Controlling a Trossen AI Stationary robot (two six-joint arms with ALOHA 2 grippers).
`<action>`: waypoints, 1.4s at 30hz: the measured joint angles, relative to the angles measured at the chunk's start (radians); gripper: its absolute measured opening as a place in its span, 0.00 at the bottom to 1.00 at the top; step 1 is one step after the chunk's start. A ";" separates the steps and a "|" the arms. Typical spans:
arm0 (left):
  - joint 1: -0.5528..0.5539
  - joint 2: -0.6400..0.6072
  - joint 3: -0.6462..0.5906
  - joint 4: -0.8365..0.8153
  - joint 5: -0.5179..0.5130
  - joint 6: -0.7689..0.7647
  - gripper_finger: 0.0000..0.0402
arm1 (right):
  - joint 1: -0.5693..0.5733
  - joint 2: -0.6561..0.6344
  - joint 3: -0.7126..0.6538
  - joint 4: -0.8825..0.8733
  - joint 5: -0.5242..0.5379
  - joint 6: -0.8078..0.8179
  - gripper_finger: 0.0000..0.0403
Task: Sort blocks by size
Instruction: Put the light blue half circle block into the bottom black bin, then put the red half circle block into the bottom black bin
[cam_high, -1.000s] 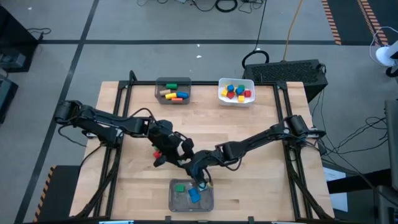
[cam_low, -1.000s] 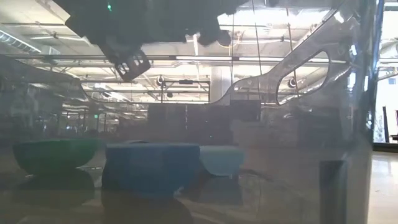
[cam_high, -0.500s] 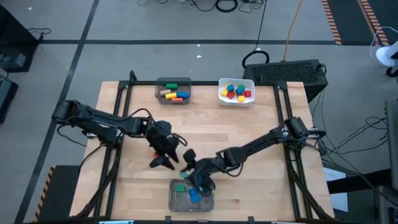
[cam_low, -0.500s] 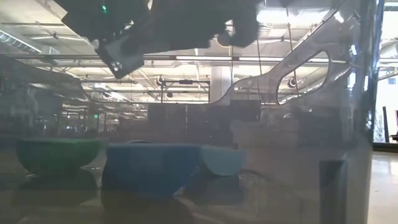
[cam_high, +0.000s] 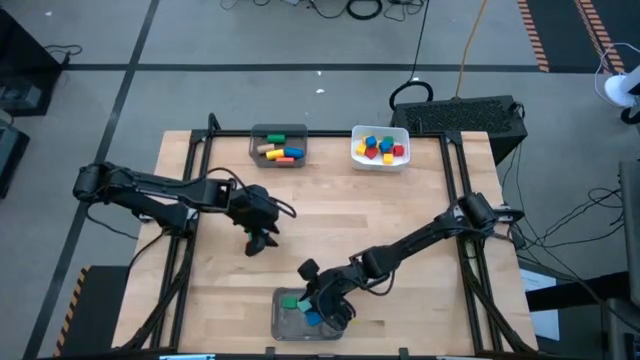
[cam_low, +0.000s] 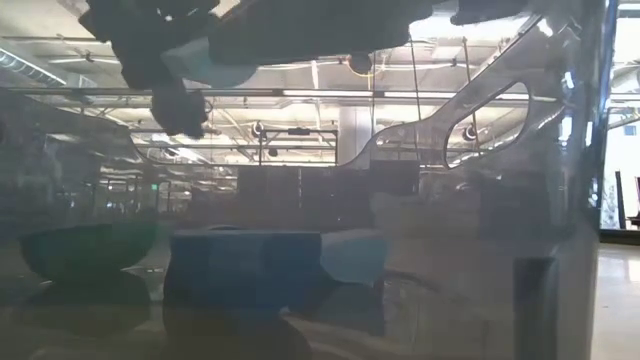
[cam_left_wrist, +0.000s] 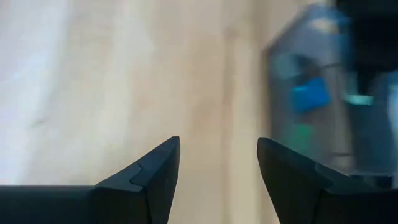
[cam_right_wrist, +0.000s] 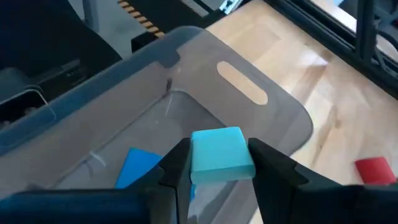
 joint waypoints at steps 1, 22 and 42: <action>-0.003 -0.006 0.000 -0.027 -0.040 -0.002 0.54 | 0.000 0.009 0.000 0.008 -0.005 0.001 0.29; -0.042 -0.015 -0.170 -0.154 -0.471 -0.015 0.54 | 0.004 0.006 0.000 0.022 0.045 0.051 0.49; 0.115 0.039 -0.190 -0.083 -0.563 -0.023 0.66 | 0.003 0.006 0.000 0.031 0.058 0.049 0.48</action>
